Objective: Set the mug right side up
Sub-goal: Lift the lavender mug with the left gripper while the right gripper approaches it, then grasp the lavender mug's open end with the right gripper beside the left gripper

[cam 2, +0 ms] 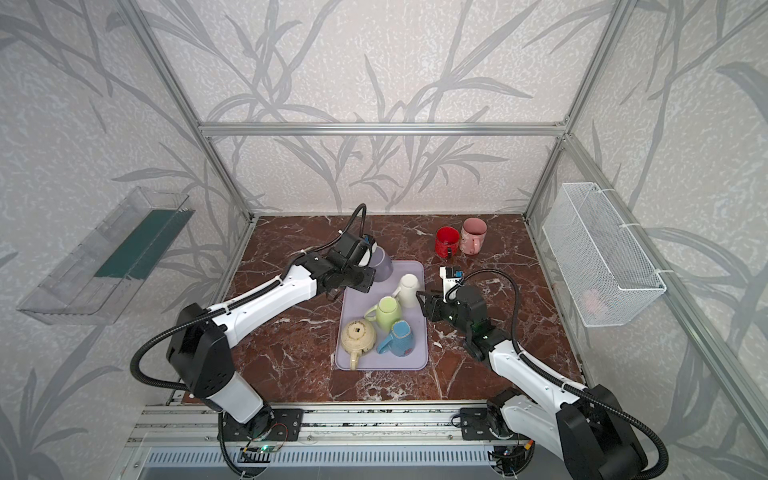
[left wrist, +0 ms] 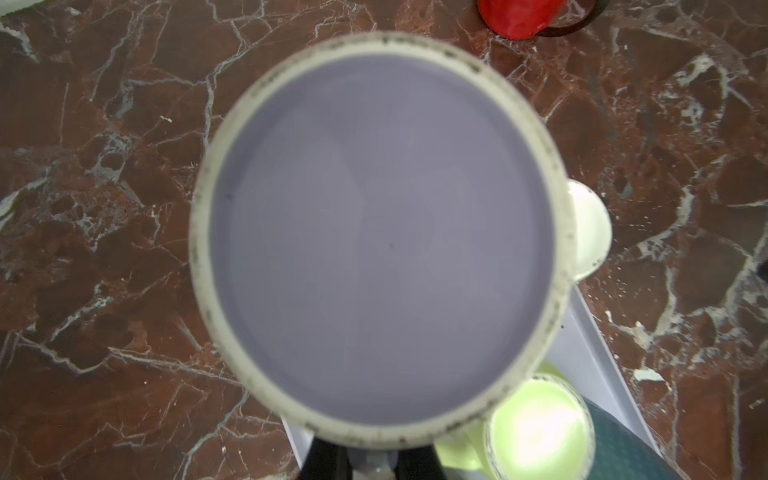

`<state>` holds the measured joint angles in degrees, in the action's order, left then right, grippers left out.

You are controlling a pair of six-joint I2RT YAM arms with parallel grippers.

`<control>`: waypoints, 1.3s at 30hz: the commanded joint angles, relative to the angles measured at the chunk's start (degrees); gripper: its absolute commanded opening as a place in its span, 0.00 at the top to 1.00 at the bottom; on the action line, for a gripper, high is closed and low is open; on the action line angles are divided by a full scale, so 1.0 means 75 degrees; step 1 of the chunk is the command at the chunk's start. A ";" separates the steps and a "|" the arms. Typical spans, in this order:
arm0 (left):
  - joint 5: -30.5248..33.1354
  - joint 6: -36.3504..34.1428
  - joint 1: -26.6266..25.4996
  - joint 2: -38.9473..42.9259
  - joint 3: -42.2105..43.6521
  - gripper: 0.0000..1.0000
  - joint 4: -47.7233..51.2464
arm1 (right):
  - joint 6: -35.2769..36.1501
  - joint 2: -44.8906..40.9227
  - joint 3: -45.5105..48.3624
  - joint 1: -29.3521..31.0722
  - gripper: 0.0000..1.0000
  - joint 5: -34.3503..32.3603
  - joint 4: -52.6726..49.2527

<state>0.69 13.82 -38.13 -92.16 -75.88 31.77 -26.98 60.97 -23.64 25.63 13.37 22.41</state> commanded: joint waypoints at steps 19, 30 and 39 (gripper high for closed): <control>-0.2476 0.1658 0.0768 0.2866 0.2052 1.00 -0.2973 | -0.1015 0.0637 0.0130 -0.0065 0.44 0.2741 0.3743; -0.4041 0.2933 0.1384 0.3496 0.2811 1.00 -0.4870 | -0.2551 0.2171 -0.0681 -0.0065 0.45 0.3515 0.5302; -0.4694 0.3801 0.1433 0.3383 0.3054 1.00 -0.6622 | -0.4227 0.3782 -0.1616 -0.0070 0.50 0.3945 0.7206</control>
<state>-31.55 39.75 -27.66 -68.14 -52.12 -6.35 -52.40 86.83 -33.65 25.36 40.56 66.96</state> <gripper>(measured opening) 0.103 0.498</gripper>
